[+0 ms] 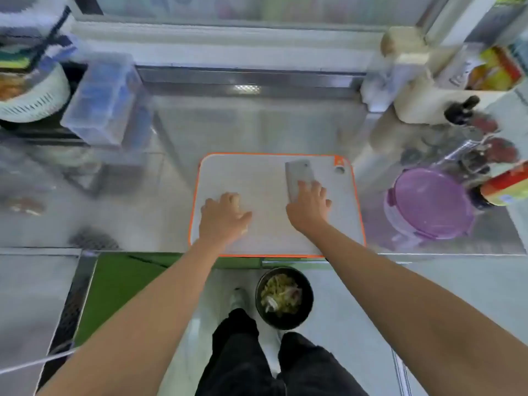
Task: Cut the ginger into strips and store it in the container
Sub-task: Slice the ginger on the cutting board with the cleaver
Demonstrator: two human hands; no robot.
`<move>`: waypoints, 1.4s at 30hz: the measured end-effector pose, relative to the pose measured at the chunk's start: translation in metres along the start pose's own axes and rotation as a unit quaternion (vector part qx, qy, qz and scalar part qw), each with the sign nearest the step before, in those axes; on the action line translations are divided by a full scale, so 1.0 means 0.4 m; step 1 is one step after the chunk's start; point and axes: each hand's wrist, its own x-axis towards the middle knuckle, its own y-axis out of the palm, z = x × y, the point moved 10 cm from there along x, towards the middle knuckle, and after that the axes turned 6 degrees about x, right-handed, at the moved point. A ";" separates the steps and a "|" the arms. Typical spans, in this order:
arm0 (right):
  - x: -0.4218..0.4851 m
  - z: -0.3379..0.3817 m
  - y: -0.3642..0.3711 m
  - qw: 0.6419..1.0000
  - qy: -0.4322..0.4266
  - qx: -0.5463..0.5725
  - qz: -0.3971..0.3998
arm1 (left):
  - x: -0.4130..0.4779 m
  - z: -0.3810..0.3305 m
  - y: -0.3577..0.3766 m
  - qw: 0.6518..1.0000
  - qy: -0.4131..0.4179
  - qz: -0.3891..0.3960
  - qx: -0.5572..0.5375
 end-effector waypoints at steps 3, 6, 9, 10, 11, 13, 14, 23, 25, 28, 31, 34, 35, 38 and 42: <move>-0.008 -0.084 0.023 0.995 0.095 -0.033 0.011 | 0.037 0.011 0.036 0.996 0.013 -0.027 0.084; -0.004 -0.117 0.042 0.994 0.102 -0.035 0.000 | 0.063 0.023 0.059 0.991 0.019 -0.046 0.123; -0.007 -0.147 0.033 0.990 0.134 0.025 -0.031 | 0.090 -0.004 0.083 0.976 0.117 -0.054 0.175; -0.008 -0.157 0.036 0.989 0.141 0.038 -0.030 | 0.093 -0.014 0.091 0.972 0.146 -0.042 0.181; -0.010 -0.165 0.044 0.988 0.145 0.048 -0.019 | 0.093 -0.022 0.095 0.971 0.169 -0.033 0.164; -0.013 -0.171 0.056 0.987 0.139 0.076 0.007 | 0.082 -0.050 0.090 0.974 0.214 -0.021 0.077; -0.015 -0.171 0.061 0.987 0.133 0.090 0.024 | 0.071 -0.071 0.085 0.969 0.243 -0.014 0.037; -0.013 -0.181 -0.013 0.981 0.103 0.166 0.004 | 0.035 -0.167 0.107 0.955 0.291 -0.029 0.051; -0.012 -0.190 -0.019 0.979 0.100 0.177 0.022 | 0.032 -0.139 0.094 0.968 0.237 -0.060 0.051; -0.026 -0.171 0.019 0.963 0.085 0.226 0.117 | 0.019 -0.132 0.086 0.971 0.225 -0.067 0.047; -0.030 -0.150 0.027 0.957 0.058 0.247 0.142 | 0.024 -0.134 0.081 0.973 0.211 -0.077 0.059; -0.031 -0.117 -0.006 0.977 -0.029 0.182 0.111 | 0.024 -0.132 0.084 0.975 0.202 -0.074 0.050; -0.038 -0.102 -0.012 0.980 -0.063 0.157 0.107 | 0.022 -0.128 0.083 0.976 0.200 -0.076 0.041; -0.061 -0.077 0.003 0.980 -0.117 0.111 0.118 | 0.000 -0.108 0.076 0.976 0.179 -0.110 0.055; -0.071 -0.066 0.028 0.979 -0.125 0.105 0.123 | -0.032 -0.052 0.072 0.992 0.025 -0.115 -0.049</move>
